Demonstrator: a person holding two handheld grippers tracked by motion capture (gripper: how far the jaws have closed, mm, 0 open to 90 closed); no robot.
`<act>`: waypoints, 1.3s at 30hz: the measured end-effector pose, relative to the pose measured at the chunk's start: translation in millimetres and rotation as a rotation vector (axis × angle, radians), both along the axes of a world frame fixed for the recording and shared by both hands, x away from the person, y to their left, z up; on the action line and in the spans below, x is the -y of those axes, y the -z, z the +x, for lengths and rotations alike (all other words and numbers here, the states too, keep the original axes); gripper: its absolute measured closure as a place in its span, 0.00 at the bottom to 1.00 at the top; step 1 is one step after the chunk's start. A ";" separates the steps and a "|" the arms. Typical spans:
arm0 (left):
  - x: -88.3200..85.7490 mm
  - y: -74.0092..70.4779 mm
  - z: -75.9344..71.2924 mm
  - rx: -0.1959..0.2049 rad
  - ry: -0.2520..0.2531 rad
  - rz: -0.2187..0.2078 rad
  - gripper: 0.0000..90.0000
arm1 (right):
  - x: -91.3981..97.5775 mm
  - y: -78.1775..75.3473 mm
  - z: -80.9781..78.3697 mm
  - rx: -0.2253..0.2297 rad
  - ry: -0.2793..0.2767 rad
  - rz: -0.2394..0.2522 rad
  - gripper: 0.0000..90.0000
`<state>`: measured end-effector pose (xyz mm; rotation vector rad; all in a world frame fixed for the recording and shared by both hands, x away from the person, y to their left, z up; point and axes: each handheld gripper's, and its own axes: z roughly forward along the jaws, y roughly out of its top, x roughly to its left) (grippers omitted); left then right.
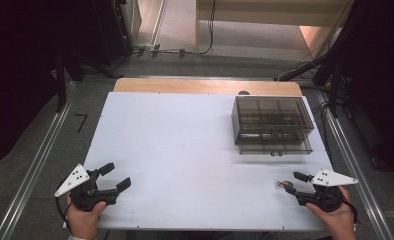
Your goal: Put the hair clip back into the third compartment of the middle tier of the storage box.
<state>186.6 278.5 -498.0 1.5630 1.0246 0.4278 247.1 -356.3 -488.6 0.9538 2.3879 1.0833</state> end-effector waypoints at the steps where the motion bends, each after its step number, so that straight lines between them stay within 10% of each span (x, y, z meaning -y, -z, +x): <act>1: 0.0 0.0 0.0 0.000 0.000 0.000 0.12 | 0.0 0.0 0.0 0.000 0.000 0.000 0.44; 39: 0.5 0.1 0.4 0.000 0.000 -0.002 0.12 | -8.0 13.2 11.1 -0.052 -0.015 -0.089 0.56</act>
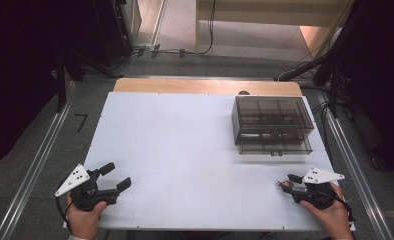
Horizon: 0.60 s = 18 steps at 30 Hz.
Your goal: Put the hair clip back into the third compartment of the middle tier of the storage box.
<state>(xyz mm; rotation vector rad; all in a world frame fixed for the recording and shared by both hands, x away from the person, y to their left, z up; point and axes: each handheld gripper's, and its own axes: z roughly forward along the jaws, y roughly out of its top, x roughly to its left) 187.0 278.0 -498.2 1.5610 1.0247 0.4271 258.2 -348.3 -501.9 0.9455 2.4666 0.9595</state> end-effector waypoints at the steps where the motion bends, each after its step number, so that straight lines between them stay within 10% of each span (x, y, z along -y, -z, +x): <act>1: 0.0 0.0 -0.1 0.000 -0.001 0.000 0.12 | 0.4 0.2 0.6 -0.004 0.002 -0.001 0.57; 18: -0.2 -0.1 -0.2 0.001 -0.002 -0.002 0.12 | 3.8 1.0 4.5 -0.028 -0.014 0.021 0.70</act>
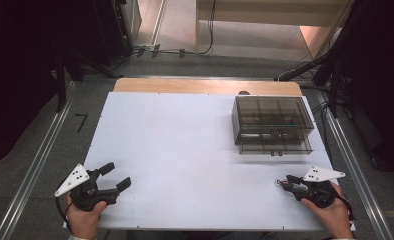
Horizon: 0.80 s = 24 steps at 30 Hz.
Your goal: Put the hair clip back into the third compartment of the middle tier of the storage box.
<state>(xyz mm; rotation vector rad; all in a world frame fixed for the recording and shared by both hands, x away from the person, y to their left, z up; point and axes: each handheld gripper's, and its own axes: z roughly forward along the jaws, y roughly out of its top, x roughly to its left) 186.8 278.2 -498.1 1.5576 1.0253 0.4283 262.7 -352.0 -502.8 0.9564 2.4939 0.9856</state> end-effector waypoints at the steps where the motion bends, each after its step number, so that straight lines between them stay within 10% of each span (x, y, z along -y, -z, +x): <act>1: 0.0 0.1 0.1 0.001 0.001 -0.003 0.12 | 0.2 0.1 0.0 -0.001 0.001 0.003 0.72; 11: -0.6 0.0 -0.2 0.002 -0.003 -0.012 0.12 | 5.4 -3.8 -2.7 0.044 0.025 0.021 0.94; 24: -0.9 0.0 -0.4 0.002 -0.003 -0.014 0.12 | 8.3 -5.5 -4.5 0.065 0.030 0.027 0.94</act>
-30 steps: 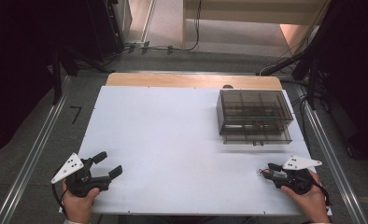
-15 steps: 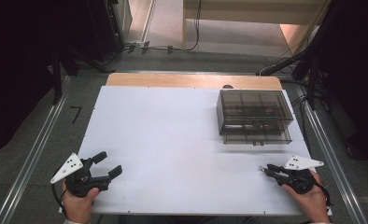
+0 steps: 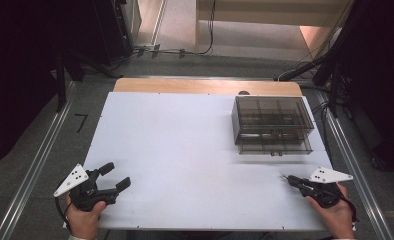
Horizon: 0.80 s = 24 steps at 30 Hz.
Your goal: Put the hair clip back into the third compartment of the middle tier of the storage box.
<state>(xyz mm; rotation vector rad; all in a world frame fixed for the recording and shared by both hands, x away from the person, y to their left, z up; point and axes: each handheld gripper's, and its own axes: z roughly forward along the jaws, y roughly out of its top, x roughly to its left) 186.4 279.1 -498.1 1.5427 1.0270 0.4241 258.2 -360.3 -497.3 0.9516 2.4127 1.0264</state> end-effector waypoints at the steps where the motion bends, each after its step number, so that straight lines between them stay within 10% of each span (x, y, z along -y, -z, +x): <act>1: 0.0 0.0 0.0 -0.001 0.000 -0.001 0.12 | 0.2 -0.6 -0.3 0.003 0.001 0.001 0.94; 24: -0.5 -0.4 -0.3 0.002 -0.001 0.001 0.12 | 9.4 -18.1 -10.4 0.050 0.029 0.016 0.94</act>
